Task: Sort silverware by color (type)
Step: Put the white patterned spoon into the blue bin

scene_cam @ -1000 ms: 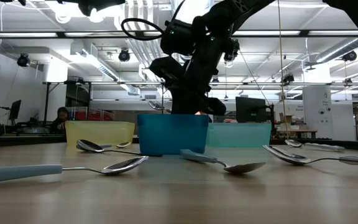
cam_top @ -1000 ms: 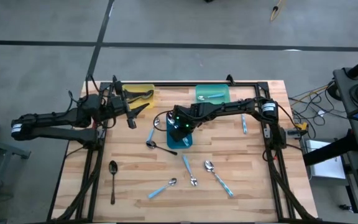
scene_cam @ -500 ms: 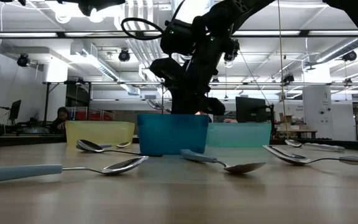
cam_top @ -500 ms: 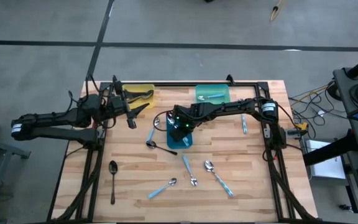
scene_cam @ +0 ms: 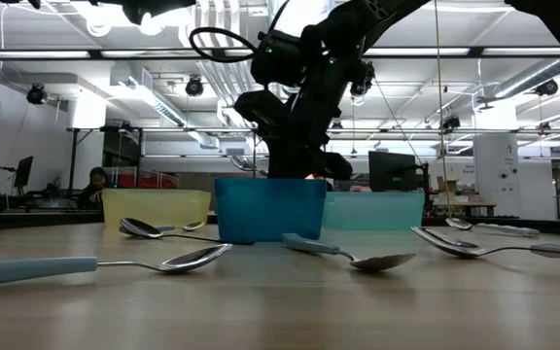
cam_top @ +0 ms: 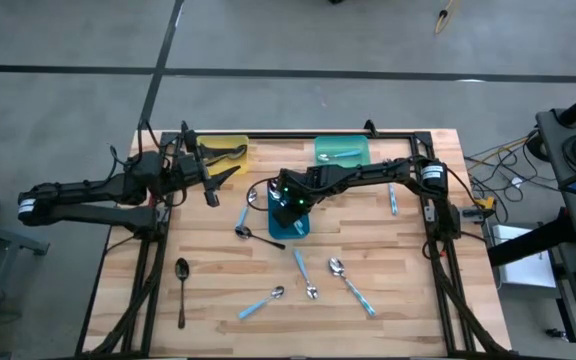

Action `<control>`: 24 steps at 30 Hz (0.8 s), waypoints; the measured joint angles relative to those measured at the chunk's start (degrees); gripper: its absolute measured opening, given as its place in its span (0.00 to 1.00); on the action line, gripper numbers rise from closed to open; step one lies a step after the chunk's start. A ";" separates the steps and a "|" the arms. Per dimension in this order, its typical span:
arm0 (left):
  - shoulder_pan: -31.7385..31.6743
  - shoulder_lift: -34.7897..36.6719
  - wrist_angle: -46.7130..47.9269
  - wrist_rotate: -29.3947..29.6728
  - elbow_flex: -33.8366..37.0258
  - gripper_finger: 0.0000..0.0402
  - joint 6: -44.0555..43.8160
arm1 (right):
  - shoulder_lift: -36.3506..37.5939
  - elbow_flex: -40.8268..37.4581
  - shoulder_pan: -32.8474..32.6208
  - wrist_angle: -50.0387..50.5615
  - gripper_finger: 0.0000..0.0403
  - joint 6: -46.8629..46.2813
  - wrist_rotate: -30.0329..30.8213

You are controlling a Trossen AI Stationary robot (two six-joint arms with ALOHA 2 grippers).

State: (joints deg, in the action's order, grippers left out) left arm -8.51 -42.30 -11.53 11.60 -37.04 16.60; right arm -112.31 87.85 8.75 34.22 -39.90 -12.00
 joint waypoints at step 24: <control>0.00 0.00 0.03 0.00 0.00 0.47 0.11 | 0.02 0.00 -0.02 -0.24 0.10 0.17 -1.93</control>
State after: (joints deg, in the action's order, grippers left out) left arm -8.51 -42.30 -11.51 11.60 -37.04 16.71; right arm -112.29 87.85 8.73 33.98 -39.73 -13.93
